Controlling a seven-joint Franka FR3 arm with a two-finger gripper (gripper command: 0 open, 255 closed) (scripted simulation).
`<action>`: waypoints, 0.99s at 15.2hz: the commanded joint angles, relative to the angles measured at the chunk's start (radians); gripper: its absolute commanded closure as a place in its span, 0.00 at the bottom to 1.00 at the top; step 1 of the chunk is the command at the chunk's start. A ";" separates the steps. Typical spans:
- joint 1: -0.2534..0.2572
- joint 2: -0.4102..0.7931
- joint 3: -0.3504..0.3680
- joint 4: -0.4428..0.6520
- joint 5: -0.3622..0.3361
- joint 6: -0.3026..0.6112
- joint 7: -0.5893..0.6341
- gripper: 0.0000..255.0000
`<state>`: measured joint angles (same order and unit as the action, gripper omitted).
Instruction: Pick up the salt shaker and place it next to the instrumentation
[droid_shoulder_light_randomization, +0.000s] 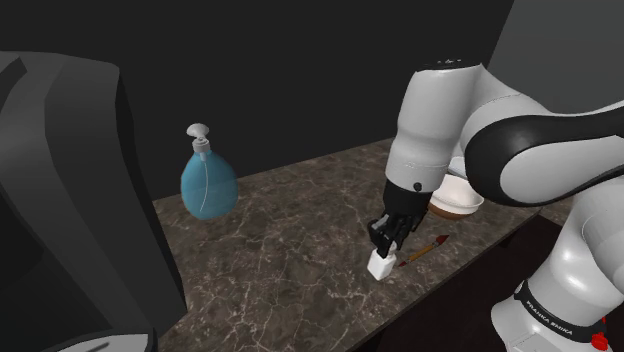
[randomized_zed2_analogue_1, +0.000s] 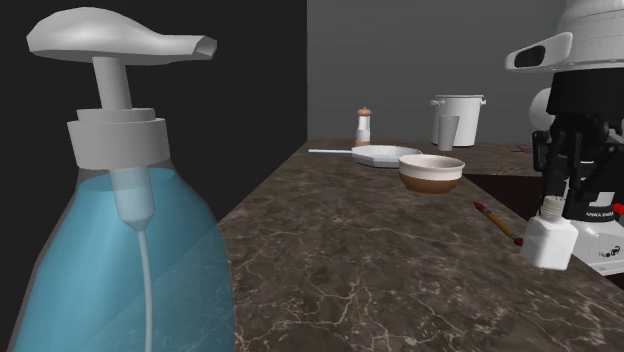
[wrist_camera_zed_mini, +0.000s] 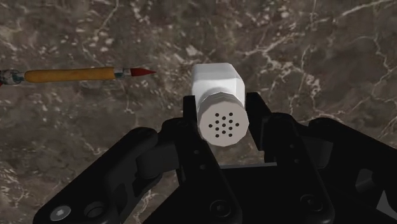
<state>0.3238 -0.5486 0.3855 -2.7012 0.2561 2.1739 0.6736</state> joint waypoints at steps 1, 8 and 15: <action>-0.001 0.009 0.002 -0.002 0.000 0.012 0.000 1.00; -0.001 0.009 0.002 -0.002 0.000 0.012 0.000 0.00; -0.002 -0.030 -0.014 0.041 -0.008 -0.070 0.000 0.00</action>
<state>0.3234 -0.5692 0.3769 -2.6763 0.2514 2.1312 0.6740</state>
